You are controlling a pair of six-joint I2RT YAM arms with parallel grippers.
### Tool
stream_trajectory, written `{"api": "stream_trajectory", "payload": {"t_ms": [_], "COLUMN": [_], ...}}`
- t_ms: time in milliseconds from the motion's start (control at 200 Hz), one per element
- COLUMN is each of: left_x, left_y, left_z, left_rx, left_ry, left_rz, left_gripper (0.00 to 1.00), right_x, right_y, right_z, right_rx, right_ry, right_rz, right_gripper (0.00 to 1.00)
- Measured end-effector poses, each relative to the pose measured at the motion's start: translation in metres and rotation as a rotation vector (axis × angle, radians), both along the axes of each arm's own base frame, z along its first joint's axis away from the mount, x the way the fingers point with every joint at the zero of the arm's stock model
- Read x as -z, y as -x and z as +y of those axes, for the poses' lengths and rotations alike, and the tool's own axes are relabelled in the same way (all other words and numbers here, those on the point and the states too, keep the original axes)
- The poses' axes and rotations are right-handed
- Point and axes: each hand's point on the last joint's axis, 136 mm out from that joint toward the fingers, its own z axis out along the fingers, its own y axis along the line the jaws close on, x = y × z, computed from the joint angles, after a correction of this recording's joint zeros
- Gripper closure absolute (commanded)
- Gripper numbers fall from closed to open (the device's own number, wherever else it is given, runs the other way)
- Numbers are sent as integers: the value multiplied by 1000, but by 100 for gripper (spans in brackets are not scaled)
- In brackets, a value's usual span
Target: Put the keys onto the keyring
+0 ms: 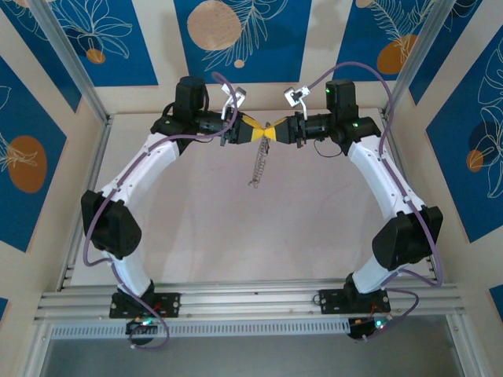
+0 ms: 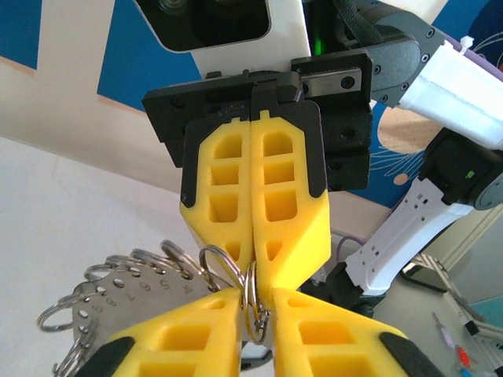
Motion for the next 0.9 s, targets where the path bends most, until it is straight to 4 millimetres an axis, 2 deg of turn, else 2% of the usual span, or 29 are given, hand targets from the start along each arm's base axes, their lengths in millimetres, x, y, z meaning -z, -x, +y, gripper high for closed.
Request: {"api": "stream_trajectory", "payload": {"t_ms": [25,95,190,295,575,755,900], "left_x": [0,-2,-3,3,24,16,7], "left_y": [0,-1,-4,-11,-21,-17,-13], "left_z": [0,0,-1,-3,-1,4,6], "left_rx": [-1,-6,-15,-47,-140,-185,-200], "left_ry": [0,2,11,11,14,69,119], "left_rz": [5,11,7,5,41,35,24], "left_gripper": [100,100,100,100,100,100,100], "right_x": [0,-1,-2,0,6,20,35], "right_y": [0,0,-2,-3,14,30,28], "right_z": [0,0,-2,-7,-39,-39,-40], "right_rx": [0,-2,3,20,185,336,458], "right_ry": [0,-3,-9,-25,-69,-101,-140], "right_rz": [0,-3,-4,-2,1,-11,20], "right_gripper": [100,100,70,57,53,50,51]}}
